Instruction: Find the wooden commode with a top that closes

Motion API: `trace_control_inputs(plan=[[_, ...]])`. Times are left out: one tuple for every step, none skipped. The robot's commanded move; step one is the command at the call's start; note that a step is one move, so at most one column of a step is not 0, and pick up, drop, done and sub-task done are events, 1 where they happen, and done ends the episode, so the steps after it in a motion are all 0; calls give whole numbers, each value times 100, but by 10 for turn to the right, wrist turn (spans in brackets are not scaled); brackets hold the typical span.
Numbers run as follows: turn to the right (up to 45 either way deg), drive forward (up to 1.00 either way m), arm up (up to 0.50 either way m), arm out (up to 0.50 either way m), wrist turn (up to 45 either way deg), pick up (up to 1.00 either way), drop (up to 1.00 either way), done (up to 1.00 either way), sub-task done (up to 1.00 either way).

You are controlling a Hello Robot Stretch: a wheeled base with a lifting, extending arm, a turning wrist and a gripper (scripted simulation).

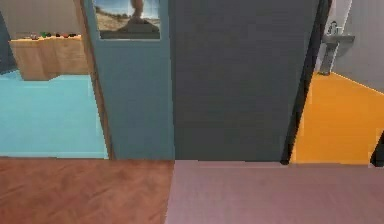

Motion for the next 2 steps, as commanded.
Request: trace_control_inputs(plan=[[450,0,0,0,0,0,0,0,0],[0,70,0,0,0,0,0,0,0]])
